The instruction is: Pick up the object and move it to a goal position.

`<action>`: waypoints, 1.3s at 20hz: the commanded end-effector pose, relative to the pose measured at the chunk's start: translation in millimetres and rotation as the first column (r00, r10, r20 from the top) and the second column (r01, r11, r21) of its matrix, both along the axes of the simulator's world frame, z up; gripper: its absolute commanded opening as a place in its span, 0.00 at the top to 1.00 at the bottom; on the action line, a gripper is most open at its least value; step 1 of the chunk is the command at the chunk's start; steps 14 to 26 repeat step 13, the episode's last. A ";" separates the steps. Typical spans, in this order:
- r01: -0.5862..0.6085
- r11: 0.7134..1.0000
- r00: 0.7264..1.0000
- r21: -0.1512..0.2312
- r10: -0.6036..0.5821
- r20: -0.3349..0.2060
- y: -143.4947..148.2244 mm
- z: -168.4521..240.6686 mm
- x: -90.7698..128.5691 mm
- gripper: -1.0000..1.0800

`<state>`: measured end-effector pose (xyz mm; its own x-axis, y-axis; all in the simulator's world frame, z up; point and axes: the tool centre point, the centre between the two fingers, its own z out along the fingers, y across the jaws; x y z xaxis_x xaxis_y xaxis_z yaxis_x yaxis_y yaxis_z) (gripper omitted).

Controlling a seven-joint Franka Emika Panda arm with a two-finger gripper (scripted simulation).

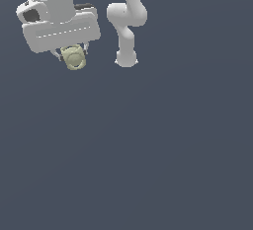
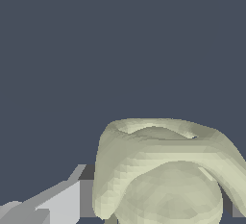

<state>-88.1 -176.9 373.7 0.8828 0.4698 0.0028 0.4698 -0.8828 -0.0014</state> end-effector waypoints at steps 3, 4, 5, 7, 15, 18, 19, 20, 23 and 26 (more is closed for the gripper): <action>-0.001 1.000 1.000 0.000 0.001 -0.001 -24.0 29.7 -15.7 1.00; -0.001 1.000 1.000 -0.001 0.001 -0.001 -28.0 34.7 -18.0 1.00; -0.001 1.000 1.000 -0.001 0.001 -0.001 -31.7 39.0 -20.1 1.00; -0.001 1.000 1.000 -0.001 0.001 -0.001 -37.7 46.1 -23.2 1.00; -0.001 1.000 1.000 -0.002 0.001 -0.002 -45.2 54.9 -26.5 1.00; -0.001 1.000 1.000 -0.002 0.001 -0.002 -45.2 54.9 -26.5 1.00; -0.001 1.000 1.000 -0.002 0.001 -0.002 -45.2 54.9 -26.5 1.00; -0.001 1.000 1.000 -0.002 0.001 -0.002 -45.2 54.9 -26.5 1.00; -0.001 1.000 1.000 -0.002 0.001 -0.002 -45.2 54.9 -26.5 1.00; -0.001 1.000 1.000 -0.002 0.001 -0.002 -45.2 54.9 -26.5 1.00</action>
